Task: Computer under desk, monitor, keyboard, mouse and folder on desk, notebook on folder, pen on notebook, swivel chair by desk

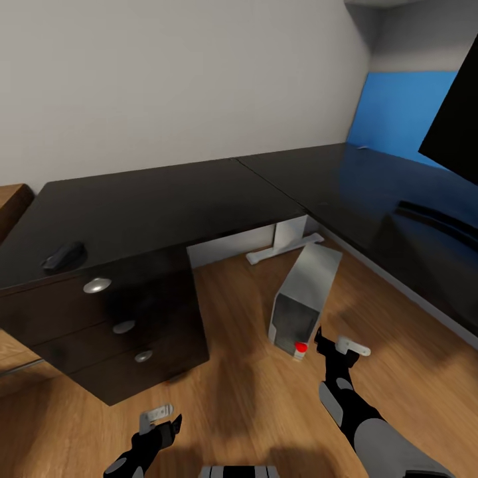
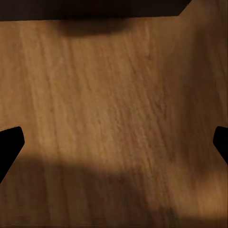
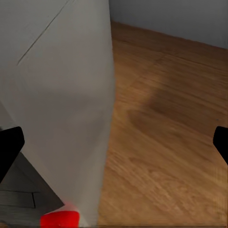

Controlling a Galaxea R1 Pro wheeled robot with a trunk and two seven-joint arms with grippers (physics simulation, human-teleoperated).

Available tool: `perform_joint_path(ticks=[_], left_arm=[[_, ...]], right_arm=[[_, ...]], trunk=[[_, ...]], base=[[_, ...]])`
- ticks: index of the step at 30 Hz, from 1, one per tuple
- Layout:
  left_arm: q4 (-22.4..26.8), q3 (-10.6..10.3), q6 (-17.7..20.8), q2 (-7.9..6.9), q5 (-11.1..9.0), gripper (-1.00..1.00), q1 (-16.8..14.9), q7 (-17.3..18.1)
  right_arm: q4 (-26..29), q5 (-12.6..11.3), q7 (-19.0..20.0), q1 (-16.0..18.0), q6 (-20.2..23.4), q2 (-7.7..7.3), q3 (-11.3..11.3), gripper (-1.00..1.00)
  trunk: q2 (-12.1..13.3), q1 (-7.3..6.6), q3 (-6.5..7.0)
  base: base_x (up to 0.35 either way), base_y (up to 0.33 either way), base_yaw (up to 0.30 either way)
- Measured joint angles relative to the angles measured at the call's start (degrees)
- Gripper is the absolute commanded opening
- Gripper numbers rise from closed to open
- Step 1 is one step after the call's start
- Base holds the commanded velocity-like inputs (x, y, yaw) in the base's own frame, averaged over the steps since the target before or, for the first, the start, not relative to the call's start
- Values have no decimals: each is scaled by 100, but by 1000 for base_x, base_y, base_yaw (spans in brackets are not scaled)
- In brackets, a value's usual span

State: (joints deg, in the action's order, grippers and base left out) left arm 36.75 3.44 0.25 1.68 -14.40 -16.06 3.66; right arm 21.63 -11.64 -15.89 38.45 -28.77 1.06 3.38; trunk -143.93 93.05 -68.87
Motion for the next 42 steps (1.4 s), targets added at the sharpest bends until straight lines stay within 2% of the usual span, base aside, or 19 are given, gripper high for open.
perform_joint_path(ticks=[5,42], left_arm=[[0,0,-1,1,0,100,-1,0],[-8,-1,5,-7,10,100,-2,4]], right_arm=[[1,0,0,1,0,-3,0,100],[2,-24,-1,0,-8,-22,18,100]], trunk=[[-7,13,-111],[-7,12,-112]], base=[[0,0,0],[21,0,0]])
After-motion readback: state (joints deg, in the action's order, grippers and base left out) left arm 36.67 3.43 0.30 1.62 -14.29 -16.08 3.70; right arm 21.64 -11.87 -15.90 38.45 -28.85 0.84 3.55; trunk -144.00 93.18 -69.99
